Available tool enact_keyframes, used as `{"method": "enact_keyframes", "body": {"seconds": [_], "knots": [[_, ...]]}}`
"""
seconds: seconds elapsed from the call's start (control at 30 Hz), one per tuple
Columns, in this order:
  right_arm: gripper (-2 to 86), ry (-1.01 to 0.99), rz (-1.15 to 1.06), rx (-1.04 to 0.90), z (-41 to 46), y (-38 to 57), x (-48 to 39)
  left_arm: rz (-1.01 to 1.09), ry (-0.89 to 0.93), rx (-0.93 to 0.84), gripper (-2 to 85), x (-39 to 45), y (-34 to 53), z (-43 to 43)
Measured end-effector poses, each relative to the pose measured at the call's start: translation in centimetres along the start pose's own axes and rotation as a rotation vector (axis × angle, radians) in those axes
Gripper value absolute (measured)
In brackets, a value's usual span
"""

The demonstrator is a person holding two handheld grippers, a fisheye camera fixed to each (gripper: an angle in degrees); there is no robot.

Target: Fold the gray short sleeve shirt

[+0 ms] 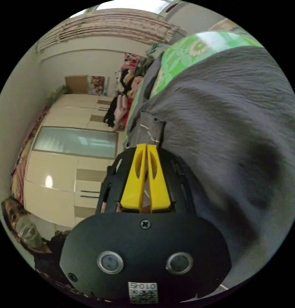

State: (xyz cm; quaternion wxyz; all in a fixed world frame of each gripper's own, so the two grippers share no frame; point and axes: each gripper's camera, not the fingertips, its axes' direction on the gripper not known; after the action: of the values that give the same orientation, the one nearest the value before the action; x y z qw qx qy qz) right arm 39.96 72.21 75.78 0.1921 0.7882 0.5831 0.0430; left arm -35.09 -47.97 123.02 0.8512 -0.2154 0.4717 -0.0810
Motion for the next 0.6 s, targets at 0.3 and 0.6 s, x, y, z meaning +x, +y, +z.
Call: {"method": "enact_keyframes", "body": {"seconds": [0.3,0.6], "knots": [[2.5,0.041,-0.337,-0.199,1.3,9.1,-5.0,0.329,-0.072,0.048,-0.1,6.8,14.5,0.2],[4.2,0.088,-0.437,-0.439,3.6,18.0,-6.0,0.126,-0.386,0.294,0.2,3.7,26.8,6.0]]}}
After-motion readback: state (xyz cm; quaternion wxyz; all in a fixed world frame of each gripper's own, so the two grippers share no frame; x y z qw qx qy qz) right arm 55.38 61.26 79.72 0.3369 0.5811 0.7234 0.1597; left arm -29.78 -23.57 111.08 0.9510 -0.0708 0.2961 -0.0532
